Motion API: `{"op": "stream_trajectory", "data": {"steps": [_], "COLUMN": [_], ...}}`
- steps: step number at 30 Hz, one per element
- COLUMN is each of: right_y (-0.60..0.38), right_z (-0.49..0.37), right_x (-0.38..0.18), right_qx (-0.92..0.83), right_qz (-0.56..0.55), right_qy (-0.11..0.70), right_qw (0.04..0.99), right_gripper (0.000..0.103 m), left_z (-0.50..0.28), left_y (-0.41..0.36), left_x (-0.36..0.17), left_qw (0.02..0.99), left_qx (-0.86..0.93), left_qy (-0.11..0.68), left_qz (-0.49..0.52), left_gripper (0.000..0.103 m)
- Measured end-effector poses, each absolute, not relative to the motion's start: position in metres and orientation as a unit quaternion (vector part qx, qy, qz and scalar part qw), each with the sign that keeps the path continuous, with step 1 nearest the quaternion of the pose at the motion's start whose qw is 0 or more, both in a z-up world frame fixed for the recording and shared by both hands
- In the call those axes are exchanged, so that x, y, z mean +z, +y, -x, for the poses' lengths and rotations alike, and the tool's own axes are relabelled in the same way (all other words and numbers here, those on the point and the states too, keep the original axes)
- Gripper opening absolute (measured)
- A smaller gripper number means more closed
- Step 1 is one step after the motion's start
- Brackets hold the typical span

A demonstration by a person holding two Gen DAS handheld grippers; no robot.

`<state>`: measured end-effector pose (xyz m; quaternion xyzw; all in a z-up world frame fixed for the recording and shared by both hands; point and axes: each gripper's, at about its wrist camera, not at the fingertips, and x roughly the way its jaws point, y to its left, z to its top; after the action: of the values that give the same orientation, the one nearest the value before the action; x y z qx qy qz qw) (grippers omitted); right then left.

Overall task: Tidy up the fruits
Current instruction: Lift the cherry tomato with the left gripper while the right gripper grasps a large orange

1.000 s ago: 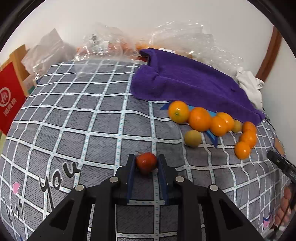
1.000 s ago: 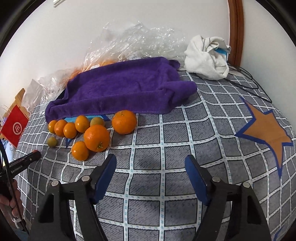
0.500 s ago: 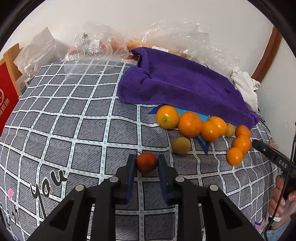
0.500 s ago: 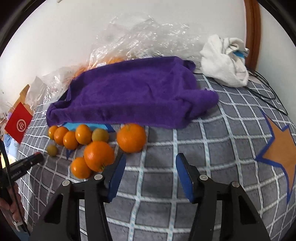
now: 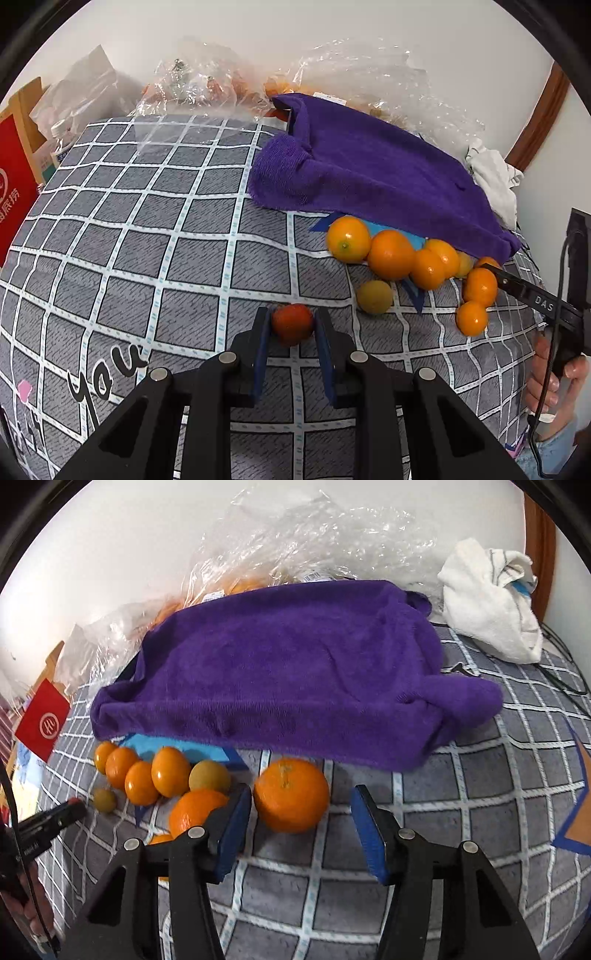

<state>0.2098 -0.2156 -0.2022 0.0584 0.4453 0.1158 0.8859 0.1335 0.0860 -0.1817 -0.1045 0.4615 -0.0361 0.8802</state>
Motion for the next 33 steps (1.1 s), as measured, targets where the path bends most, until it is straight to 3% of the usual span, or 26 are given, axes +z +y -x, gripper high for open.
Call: {"op": "stream_trajectory", "data": {"steps": [3,20,33], "right_y": [-0.218,-0.240,-0.237], "right_z": [-0.210,-0.159,-0.138], "right_x": [-0.203,-0.210,-0.187], "right_qx": [0.129,0.064,0.065], "right_qz": [-0.069,-0.037,-0.027], "right_qy": [0.443,0.426,0.420], "right_qw": [0.885,0.902,0.905], "right_gripper": [0.041,0.042,0.041], "left_z": [-0.136,-0.131,-0.122], "left_y": [0.085,0.078,0.061], "left_x": [-0.180,-0.185,-0.148], "left_qw": [0.882,0.877,0.885], "left_qx": [-0.038,-0.047,-0.060], "left_qy": [0.459,0.465,0.451], "left_qz": [0.100,0.111,0.100], "left_gripper": [0.023,0.023,0.023]}}
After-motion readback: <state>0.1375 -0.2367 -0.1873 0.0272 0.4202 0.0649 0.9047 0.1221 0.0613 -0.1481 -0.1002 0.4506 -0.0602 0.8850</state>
